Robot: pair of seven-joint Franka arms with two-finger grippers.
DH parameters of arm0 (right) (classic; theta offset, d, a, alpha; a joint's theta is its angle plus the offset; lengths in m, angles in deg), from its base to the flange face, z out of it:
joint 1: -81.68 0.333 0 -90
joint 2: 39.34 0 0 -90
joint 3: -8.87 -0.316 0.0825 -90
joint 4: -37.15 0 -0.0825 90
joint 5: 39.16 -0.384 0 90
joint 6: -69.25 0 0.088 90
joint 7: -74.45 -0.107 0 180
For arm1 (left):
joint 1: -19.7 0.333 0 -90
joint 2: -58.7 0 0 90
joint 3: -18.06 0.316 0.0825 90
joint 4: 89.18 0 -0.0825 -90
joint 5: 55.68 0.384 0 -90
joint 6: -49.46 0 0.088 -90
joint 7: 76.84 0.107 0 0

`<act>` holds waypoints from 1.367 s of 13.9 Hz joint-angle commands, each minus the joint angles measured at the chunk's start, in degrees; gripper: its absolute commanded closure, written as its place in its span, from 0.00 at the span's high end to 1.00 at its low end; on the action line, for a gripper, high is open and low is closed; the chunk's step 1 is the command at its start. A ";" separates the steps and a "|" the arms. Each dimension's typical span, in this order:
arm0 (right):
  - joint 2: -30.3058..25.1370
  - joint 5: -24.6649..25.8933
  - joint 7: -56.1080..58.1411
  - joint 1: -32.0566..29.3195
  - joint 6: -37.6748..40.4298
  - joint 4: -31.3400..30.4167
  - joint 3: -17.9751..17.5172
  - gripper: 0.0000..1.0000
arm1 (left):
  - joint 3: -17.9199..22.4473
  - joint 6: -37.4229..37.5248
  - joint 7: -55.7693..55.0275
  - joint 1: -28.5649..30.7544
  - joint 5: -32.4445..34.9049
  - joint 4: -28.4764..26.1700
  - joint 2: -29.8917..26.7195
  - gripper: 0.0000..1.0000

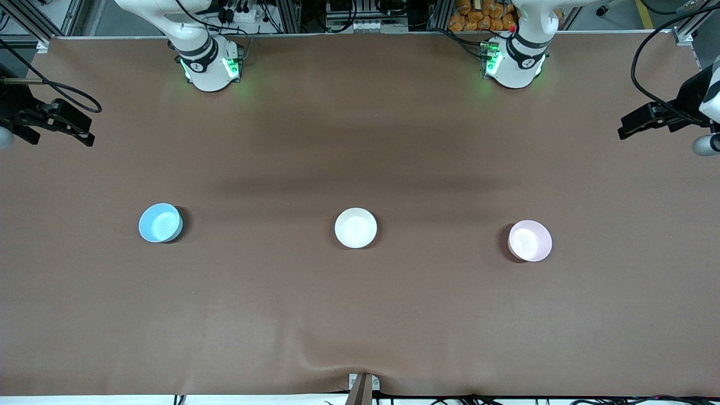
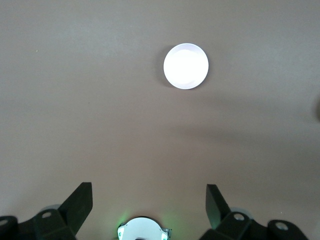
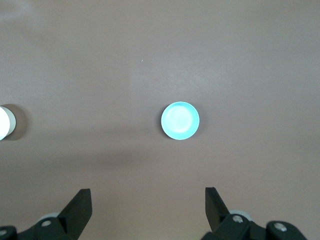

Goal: Stack pink and blue bowls on white bowl
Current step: 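Move the left gripper down toward the pink bowl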

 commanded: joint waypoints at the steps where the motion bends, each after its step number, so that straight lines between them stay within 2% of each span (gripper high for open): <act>1: 0.41 -0.50 -0.34 -1.09 0.60 0.95 -0.71 1.00 | -2.72 -0.52 0.16 0.27 3.59 -0.64 -0.38 1.00; 15: 0.41 -0.50 -0.34 -1.09 0.51 0.95 -0.71 1.00 | -2.73 -5.71 1.31 0.89 2.71 -4.59 -0.73 1.00; 19: 0.41 -0.50 -0.34 -1.09 0.51 0.95 -0.71 1.00 | -2.73 -12.63 1.39 0.97 2.71 -8.01 0.41 1.00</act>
